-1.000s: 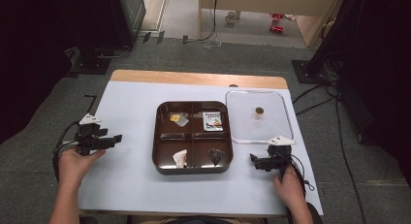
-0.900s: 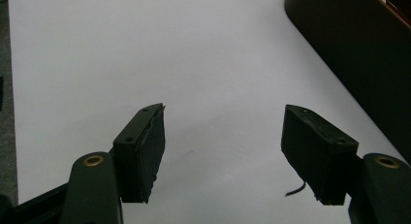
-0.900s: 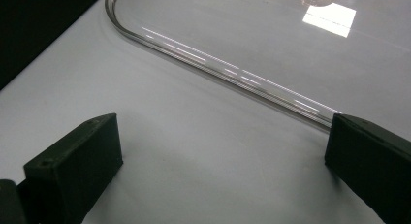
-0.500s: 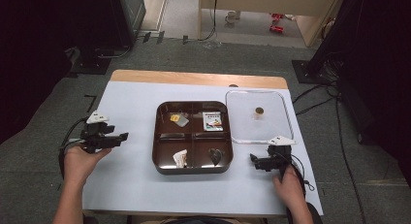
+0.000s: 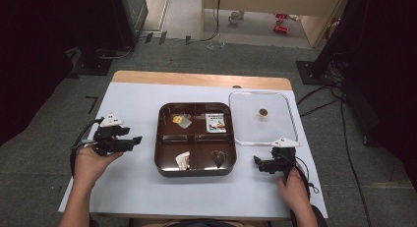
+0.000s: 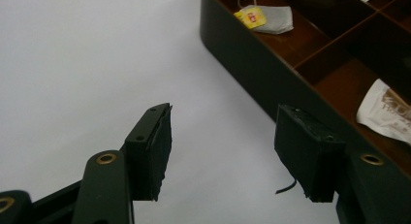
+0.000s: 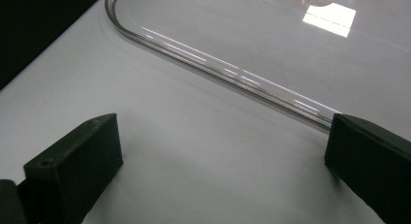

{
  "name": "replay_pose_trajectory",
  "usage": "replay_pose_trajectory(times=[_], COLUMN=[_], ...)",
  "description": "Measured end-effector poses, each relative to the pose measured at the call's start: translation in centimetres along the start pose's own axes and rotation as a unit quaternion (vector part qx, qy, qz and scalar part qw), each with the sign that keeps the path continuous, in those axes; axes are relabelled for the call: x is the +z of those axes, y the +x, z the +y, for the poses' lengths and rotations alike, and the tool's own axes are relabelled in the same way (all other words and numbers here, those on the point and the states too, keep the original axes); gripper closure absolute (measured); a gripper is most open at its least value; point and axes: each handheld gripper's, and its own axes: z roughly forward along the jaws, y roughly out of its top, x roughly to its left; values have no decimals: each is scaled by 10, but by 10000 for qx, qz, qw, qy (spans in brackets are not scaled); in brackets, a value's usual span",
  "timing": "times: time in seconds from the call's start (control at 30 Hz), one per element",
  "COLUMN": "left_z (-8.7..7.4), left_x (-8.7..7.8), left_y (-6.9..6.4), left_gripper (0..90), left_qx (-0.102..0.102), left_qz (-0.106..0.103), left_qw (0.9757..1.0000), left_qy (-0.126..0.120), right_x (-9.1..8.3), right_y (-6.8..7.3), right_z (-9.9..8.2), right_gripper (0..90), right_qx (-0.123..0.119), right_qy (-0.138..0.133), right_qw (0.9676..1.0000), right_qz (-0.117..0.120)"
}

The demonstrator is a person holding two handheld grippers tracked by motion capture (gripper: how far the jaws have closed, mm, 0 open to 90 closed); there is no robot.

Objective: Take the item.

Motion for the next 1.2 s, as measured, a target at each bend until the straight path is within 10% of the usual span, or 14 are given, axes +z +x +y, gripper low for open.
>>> replay_pose_trajectory(times=[1.2], left_z=[25], left_x=[33], left_y=[-69], left_gripper=[358], left_qx=[827], left_qz=[-726], left_qw=[9939], left_qy=[30], right_x=[0], right_y=[0], right_z=[0], right_gripper=[0], right_qx=[-1], right_qy=[-1], right_qw=[10000], right_qz=[0])
